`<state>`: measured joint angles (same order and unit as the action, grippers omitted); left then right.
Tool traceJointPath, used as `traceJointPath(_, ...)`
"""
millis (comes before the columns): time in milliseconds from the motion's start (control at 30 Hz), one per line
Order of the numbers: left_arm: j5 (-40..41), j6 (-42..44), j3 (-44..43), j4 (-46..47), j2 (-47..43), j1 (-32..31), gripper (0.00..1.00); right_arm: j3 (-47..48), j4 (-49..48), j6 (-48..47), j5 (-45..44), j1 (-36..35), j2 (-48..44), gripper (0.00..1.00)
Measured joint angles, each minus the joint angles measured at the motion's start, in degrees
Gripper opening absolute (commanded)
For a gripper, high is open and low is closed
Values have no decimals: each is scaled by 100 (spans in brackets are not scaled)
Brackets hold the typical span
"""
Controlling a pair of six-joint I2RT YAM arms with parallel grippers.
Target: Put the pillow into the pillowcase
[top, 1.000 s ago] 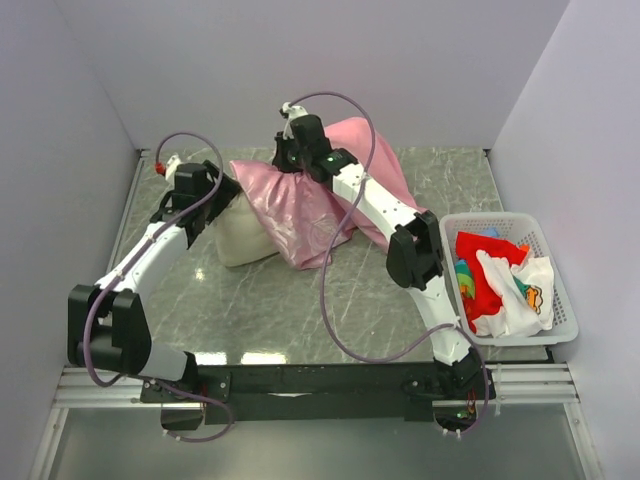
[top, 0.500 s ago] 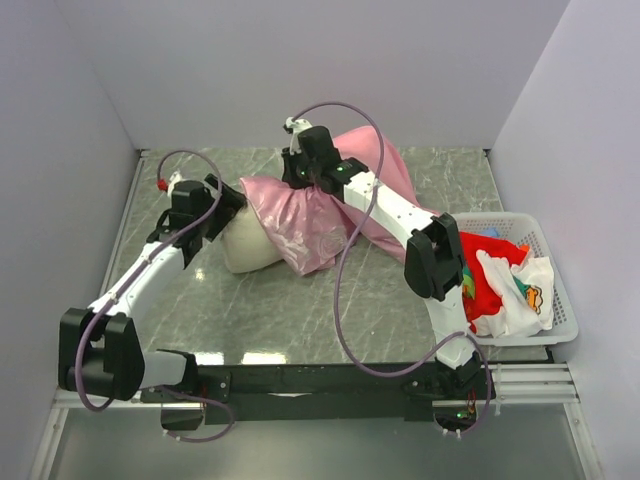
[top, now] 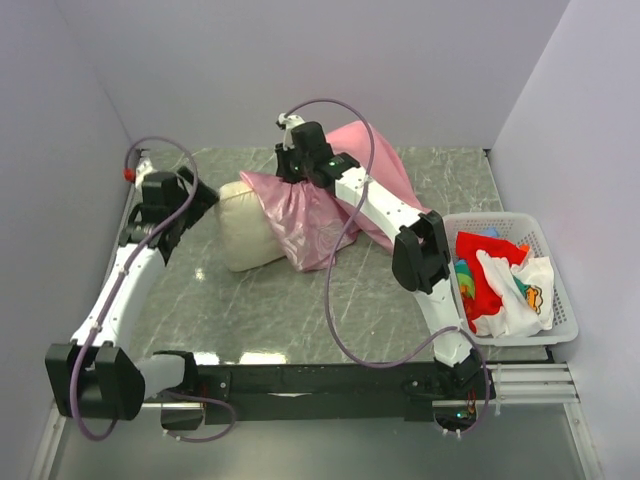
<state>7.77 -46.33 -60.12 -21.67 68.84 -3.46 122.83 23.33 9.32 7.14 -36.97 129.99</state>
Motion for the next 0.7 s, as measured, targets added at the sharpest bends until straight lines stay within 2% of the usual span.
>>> traceJointPath(233, -466, -170, 1631, 210, -820, 2, 100, 160, 68, -33, 94, 0, 127, 37)
traceJointPath(367, -667, -337, 2168, 186, -1377, 0, 100, 452, 341, -48, 96, 0, 225, 37)
traceJointPath(533, -697, -216, 1939, 11, -2544, 0, 100, 962, 529, -66, 96, 0, 570, 37)
traceJointPath(700, -852, 83, 1482, 256, -2736, -11, 99, 927, 503, -63, 149, 0, 590, 37)
